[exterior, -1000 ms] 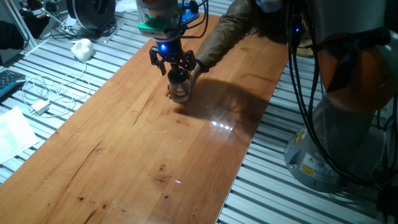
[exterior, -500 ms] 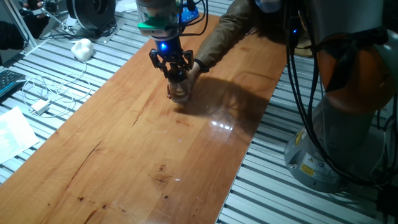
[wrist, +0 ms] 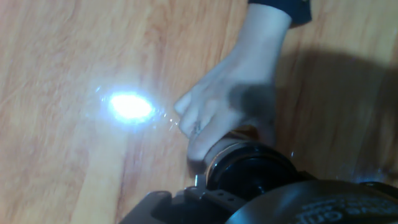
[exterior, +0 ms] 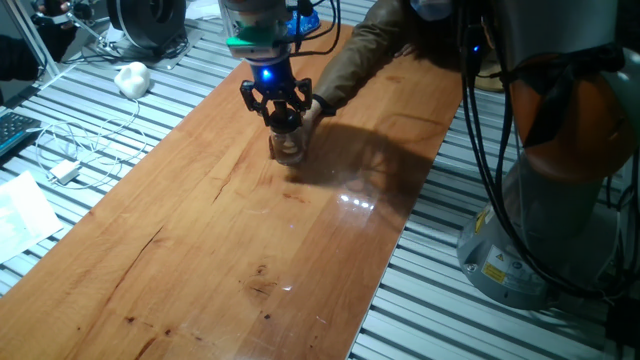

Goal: Unscrew the lid from the jar

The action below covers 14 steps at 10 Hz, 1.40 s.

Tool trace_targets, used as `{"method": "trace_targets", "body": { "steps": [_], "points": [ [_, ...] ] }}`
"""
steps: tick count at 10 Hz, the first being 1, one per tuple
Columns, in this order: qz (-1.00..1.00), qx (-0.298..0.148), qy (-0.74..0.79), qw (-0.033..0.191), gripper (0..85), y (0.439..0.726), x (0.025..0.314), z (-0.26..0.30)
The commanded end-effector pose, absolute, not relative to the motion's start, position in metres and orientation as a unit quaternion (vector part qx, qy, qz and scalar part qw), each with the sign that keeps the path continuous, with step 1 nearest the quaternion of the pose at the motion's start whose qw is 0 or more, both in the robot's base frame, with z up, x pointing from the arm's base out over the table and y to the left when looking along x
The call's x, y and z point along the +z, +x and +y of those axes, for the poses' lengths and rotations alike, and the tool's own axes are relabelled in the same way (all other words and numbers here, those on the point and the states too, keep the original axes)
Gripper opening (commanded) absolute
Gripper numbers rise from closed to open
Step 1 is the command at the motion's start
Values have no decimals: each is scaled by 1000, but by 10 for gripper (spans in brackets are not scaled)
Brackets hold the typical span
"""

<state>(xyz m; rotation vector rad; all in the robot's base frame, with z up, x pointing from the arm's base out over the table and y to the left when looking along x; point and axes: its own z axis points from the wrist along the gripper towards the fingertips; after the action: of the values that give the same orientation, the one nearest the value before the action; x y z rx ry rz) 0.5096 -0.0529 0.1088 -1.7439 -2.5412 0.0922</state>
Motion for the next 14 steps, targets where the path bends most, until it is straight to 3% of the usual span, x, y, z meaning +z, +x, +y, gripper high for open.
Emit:
{"method": "trace_targets", "body": {
  "steps": [1,5,14],
  "points": [
    [-842,28,-538,30,340,509,108,-53],
    [-875,14,-483,26,340,508,108,-52],
    [-948,46,-315,21,340,506,108,-53]
  ]
}}
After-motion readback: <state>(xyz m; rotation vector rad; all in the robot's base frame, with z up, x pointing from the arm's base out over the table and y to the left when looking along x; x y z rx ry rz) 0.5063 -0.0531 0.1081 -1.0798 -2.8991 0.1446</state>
